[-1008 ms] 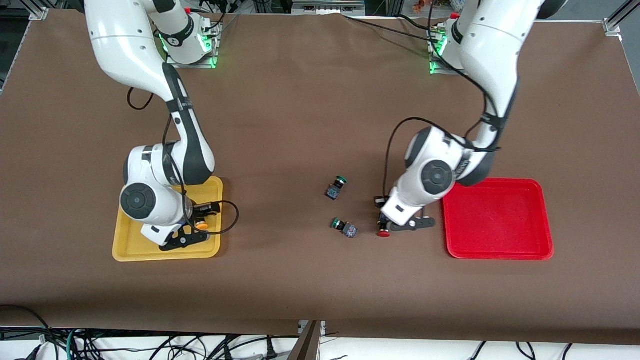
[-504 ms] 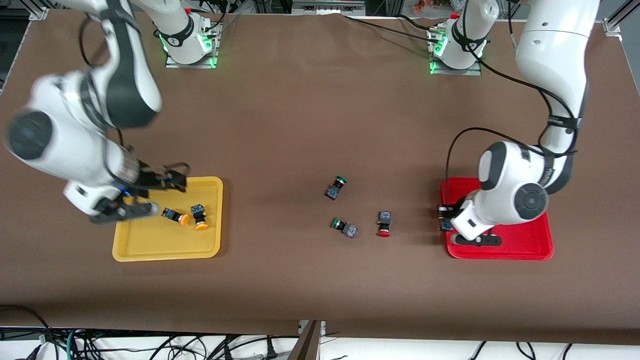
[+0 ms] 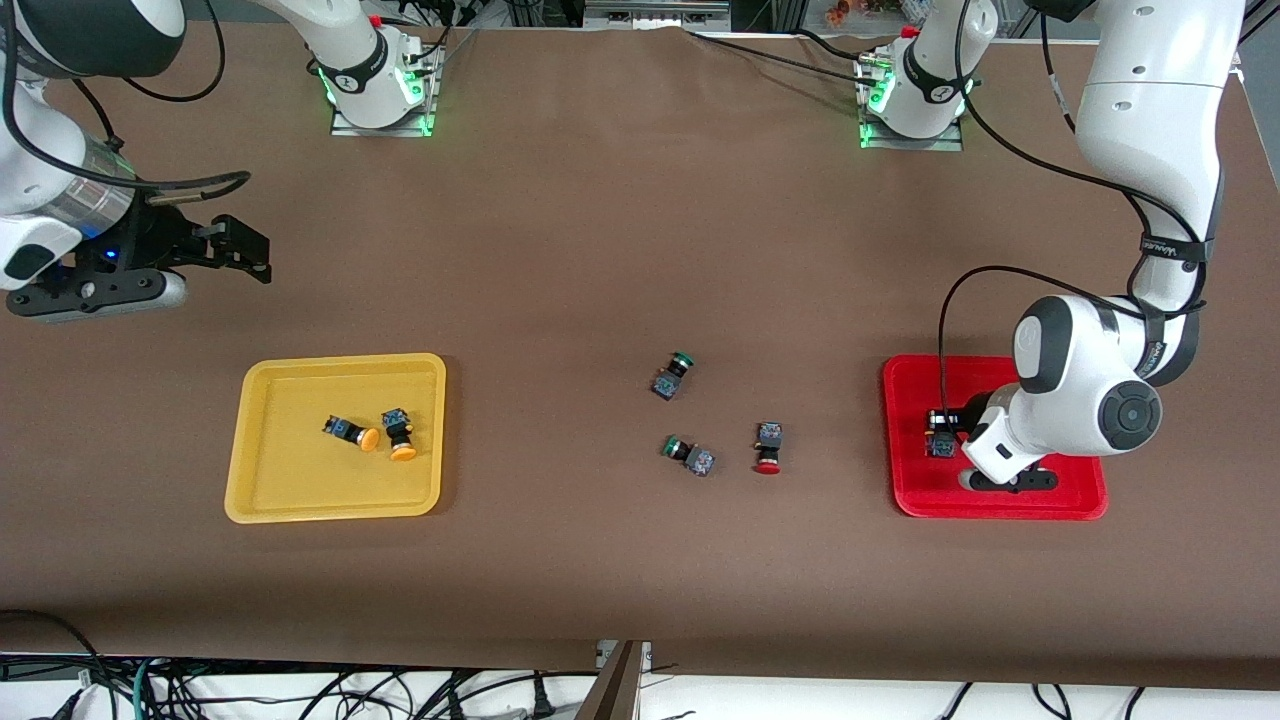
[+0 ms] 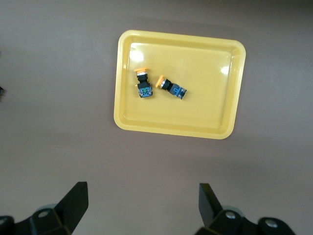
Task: Place red and yellow buttons in trays
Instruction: 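Lower the red button into the red tray while the right gripper withdraws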
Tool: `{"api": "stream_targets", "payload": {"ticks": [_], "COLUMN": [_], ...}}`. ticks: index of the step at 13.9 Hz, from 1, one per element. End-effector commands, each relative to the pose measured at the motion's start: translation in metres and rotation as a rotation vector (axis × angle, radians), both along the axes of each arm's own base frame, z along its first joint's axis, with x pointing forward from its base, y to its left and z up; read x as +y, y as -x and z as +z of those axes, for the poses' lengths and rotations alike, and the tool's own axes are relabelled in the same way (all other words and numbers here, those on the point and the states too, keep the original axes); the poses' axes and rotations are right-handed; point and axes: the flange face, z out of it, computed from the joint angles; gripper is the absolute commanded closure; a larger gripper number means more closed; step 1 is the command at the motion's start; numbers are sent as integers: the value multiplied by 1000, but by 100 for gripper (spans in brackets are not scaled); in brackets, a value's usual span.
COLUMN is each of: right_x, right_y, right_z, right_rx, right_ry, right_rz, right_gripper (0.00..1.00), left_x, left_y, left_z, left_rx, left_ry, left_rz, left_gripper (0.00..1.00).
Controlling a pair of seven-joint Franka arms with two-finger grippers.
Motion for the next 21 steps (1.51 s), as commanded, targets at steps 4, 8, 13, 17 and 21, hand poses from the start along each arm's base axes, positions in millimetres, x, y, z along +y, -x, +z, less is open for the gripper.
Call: {"api": "stream_targets", "payload": {"ticks": [4,8,13,17,21], "right_x": [-13,-13,-18,-12,-11], "right_y": [4,1,-7,-14,-13], "right_z": [-2,9,36,18,17], "right_rx": [-13,-37,-96,-59,-50], "right_ry": [12,21,22,9,19], "right_rz": [-11,-9,-3,-9,-3], "right_gripper": [0,0,0,0,0], "left_x": [12,23,29,27,14], "left_y": [12,13,22,18,2], "left_z": [-15,-20,-41,-35,-6], "left_rx": [-7,-15,-26,-30,-54], "left_ry": [-22,-40,-43,-40,-38], "left_rz": [-29,-30,-19,-16,-27], "left_gripper": [77,77,71,0,0]}}
